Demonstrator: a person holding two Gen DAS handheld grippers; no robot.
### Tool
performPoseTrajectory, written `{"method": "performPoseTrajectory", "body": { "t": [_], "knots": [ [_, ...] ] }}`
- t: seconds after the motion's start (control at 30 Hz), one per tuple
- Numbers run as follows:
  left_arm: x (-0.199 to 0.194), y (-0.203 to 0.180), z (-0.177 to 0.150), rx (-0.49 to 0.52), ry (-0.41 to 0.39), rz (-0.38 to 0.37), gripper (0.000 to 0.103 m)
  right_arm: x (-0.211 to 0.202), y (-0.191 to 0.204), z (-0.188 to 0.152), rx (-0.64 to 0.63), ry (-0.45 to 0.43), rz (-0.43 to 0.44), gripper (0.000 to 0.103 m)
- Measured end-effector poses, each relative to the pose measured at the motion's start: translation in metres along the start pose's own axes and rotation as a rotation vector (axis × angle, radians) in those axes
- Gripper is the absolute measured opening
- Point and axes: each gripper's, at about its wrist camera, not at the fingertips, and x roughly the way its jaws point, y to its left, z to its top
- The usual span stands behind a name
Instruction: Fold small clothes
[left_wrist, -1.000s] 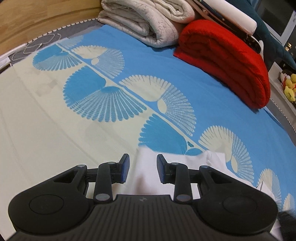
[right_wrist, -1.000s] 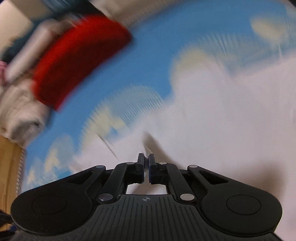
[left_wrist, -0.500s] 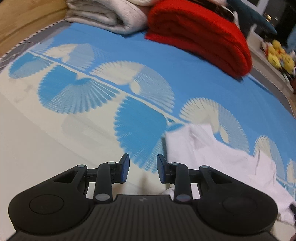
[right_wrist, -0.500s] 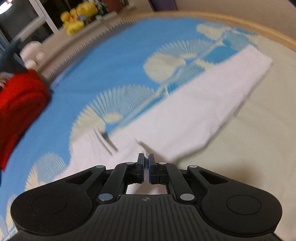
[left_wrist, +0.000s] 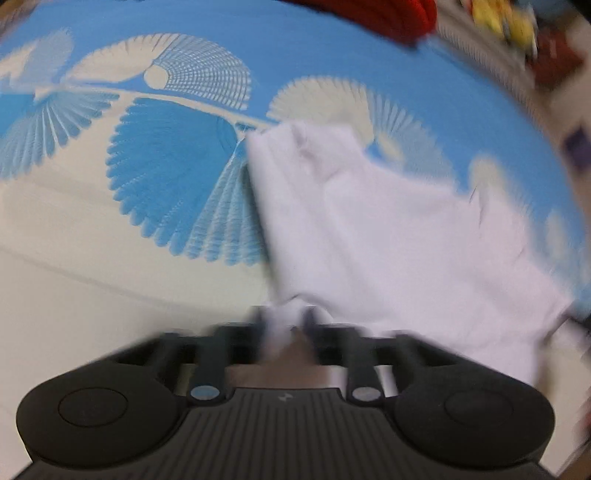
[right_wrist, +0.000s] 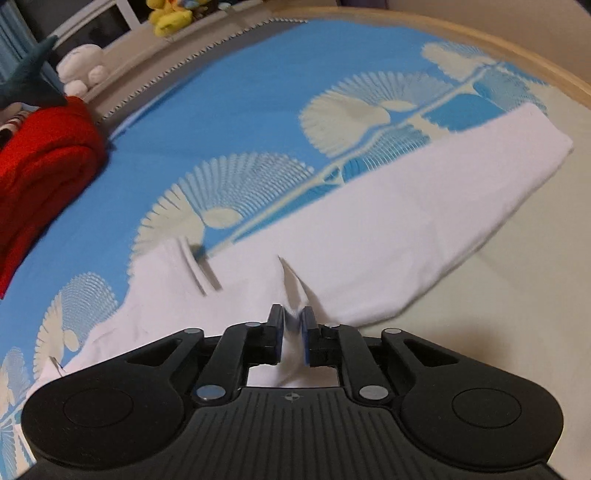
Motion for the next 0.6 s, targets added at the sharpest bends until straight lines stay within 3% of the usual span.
{"method": "performPoseTrajectory", "body": {
  "t": [0.03, 0.13, 0.23, 0.3, 0.37, 0.43, 0.53, 0.6],
  "knots": [
    [0.002, 0.006, -0.002, 0.004, 0.006, 0.071, 0.010, 0.000, -0.001, 0.002, 0.010, 0.008, 0.006, 0.011],
    [0.002, 0.027, -0.003, -0.033, 0.008, 0.187, 0.009, 0.002, -0.003, 0.004, 0.042, 0.039, -0.004, 0.011],
    [0.000, 0.044, 0.002, -0.111, 0.012, 0.203, 0.016, 0.001, -0.002, 0.004, 0.059, 0.055, -0.005, 0.011],
    [-0.006, 0.052, 0.007, -0.149, -0.008, 0.206, 0.027, -0.001, 0.001, 0.005, 0.050, 0.042, 0.003, 0.011],
    [-0.014, 0.061, 0.014, -0.211, -0.065, 0.159, 0.033, -0.003, 0.002, 0.005, 0.037, 0.029, 0.008, 0.011],
    [-0.017, 0.068, 0.017, -0.275, -0.111, 0.060, 0.038, -0.003, 0.003, 0.006, 0.036, 0.027, 0.012, 0.011],
    [-0.006, 0.067, 0.019, -0.303, -0.107, -0.036, 0.039, 0.001, 0.003, 0.005, 0.045, 0.048, 0.023, 0.011],
    [0.007, 0.061, 0.020, -0.292, -0.068, -0.032, 0.037, 0.003, 0.003, 0.004, 0.047, 0.060, 0.025, 0.011]
  ]
}}
